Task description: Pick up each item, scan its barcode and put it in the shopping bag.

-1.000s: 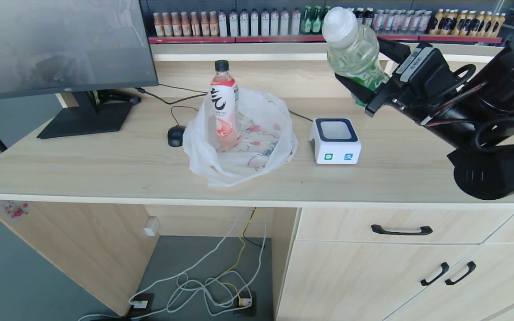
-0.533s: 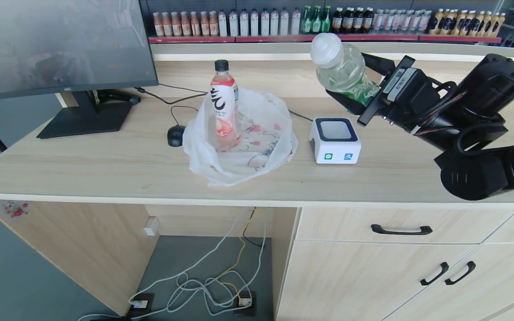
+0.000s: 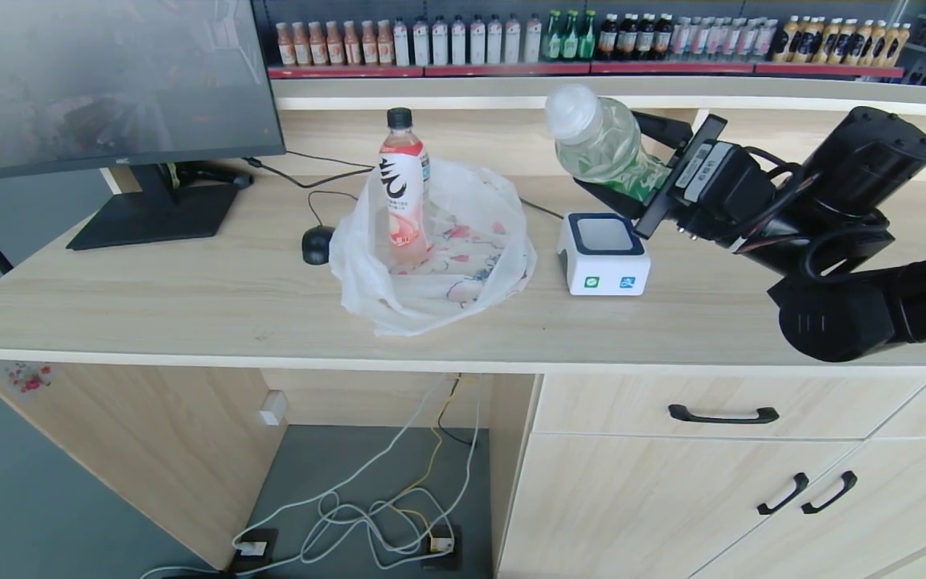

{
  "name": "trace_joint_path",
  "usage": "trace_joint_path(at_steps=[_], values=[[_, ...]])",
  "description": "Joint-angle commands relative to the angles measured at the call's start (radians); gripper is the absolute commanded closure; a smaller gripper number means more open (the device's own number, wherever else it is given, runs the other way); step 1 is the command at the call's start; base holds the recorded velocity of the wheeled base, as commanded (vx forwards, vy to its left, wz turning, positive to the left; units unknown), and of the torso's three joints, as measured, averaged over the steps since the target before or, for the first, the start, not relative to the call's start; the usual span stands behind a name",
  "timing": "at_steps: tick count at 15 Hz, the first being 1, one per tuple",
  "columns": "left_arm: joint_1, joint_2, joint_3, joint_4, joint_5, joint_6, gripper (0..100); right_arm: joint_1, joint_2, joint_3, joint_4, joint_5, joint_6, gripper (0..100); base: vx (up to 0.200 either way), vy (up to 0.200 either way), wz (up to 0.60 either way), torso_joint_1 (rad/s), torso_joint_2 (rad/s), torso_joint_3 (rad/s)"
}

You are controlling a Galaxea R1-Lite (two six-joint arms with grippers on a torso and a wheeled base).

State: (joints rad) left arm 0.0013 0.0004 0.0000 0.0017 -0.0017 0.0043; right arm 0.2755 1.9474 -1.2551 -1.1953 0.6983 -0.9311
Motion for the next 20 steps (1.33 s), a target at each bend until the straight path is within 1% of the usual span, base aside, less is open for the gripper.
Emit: trace_joint_path(at_steps=[1, 6, 20], values=[[0.0, 0.0, 0.0, 0.0, 0.0, 0.0, 0, 0.008, 0.002, 0.011, -0.001, 0.001, -0.002, 100, 0.0, 0.0, 0.0, 0.0, 0.0, 0.0], [0.0, 0.0, 0.0, 0.0, 0.0, 0.0, 0, 0.017, 0.033, 0.025, -0.001, 0.007, -0.012, 100, 0.0, 0.0, 0.0, 0.0, 0.0, 0.0], [0.0, 0.0, 0.0, 0.0, 0.0, 0.0, 0, 0.008, 0.051, 0.023, -0.001, 0.007, -0.014, 100, 0.0, 0.0, 0.0, 0.0, 0.0, 0.0]])
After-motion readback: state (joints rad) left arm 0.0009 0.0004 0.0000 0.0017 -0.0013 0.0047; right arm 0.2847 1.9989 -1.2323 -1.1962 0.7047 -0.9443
